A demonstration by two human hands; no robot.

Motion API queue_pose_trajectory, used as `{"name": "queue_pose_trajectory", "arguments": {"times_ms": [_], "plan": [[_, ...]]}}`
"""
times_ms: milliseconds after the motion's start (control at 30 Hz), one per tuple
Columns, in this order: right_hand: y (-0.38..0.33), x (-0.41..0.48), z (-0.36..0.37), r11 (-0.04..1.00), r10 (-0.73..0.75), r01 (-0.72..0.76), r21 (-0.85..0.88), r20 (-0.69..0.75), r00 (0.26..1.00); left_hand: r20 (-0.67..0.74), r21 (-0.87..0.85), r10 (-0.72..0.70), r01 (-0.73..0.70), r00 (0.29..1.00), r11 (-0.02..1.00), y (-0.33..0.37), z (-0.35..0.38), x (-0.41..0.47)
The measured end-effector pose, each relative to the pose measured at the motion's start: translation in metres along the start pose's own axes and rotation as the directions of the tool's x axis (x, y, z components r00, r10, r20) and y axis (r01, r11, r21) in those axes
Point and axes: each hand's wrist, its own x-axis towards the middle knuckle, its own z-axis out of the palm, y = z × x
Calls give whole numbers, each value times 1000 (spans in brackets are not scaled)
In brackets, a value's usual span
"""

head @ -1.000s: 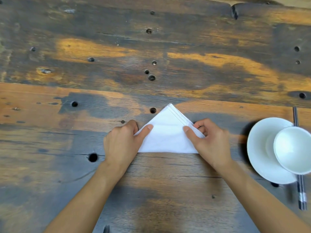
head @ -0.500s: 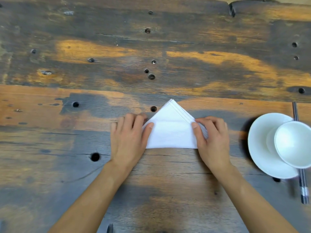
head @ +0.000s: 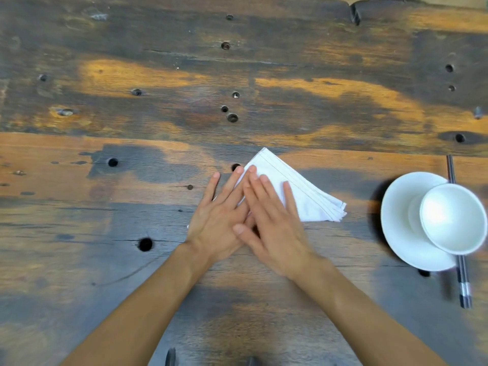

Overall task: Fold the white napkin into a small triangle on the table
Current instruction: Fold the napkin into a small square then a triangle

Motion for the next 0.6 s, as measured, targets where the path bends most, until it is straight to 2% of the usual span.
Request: {"name": "queue_pose_trajectory", "arguments": {"times_ms": [67, 200, 433, 500, 600], "plan": [[4, -6, 6, 994, 35, -27, -104, 68, 997, 5, 11, -5, 5, 1000, 1000, -1, 0, 0], [45, -22, -5, 966, 111, -95, -241, 52, 992, -22, -2, -27, 27, 999, 1000, 0, -3, 1], [73, -40, -12, 942, 167, -159, -295, 2, 986, 0, 5, -18, 18, 1000, 1000, -2, -4, -1], [72, -39, -12, 943, 171, -160, -292, 12, 985, 15, -14, -88, 89, 996, 996, -10, -4, -11], [72, -39, -12, 946, 173, -155, -284, 39, 984, 24, -56, -296, 297, 955, 953, -35, -4, -35]]}}
